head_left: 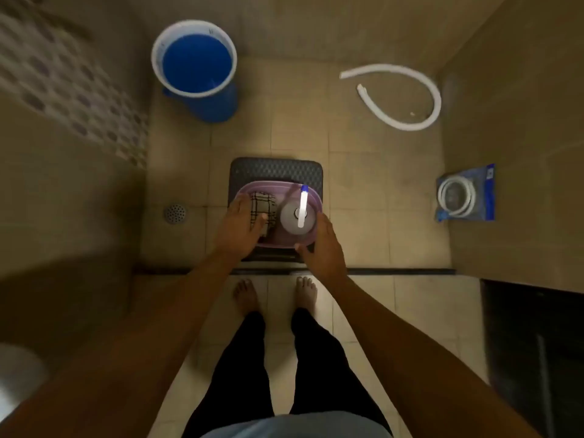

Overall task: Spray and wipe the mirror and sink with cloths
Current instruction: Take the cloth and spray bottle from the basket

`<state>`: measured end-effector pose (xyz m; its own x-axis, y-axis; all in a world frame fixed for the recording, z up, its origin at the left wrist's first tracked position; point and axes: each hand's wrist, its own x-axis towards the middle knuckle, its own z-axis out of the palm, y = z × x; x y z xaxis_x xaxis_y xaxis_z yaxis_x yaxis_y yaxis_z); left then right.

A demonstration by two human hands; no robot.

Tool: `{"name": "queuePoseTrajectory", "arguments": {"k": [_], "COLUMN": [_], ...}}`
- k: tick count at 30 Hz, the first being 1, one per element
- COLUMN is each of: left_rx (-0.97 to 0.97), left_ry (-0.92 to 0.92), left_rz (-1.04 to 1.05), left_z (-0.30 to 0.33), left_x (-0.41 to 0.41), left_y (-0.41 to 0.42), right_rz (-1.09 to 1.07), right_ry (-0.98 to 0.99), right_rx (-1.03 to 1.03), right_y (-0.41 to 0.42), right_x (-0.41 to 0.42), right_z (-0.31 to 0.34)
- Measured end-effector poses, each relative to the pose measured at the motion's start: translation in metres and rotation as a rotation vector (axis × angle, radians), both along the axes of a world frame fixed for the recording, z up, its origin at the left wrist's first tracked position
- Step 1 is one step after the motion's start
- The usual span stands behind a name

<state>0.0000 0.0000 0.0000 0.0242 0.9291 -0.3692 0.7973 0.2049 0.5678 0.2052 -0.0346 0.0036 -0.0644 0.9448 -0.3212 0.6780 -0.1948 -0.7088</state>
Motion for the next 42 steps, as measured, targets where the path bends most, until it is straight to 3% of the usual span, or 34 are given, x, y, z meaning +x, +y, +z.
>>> {"name": "queuePoseTrajectory", "arguments": {"k": [12, 21, 27, 38, 42], "left_rx": [-0.252, -0.302, -0.276, -0.18, -0.34], "left_ry": [-0.06, 0.201, 0.211, -0.133, -0.506], "left_rz": [0.244, 0.224, 0.285, 0.42, 0.682], "left_z": [-0.07, -0.087, -0.088, -0.06, -0.033], "left_x": [0.013, 0.028, 0.031, 0.014, 0.006], "left_y": [0.038, 0.054, 0.057, 0.049, 0.05], "right_rz": [-0.366, -0.471, -0.484, -0.446, -0.442], "right_ry": [0.155, 0.113, 0.131, 0.149, 0.165], "right_rx": [-0.154, -0.124, -0.124, 0.015, 0.129], "right_y": [0.034, 0.05, 0.05, 0.042, 0.039], "right_x": [-0.041, -0.043, -0.044, -0.037, -0.036], "right_z": [-0.047, -0.068, -0.067, -0.028, -0.005]}}
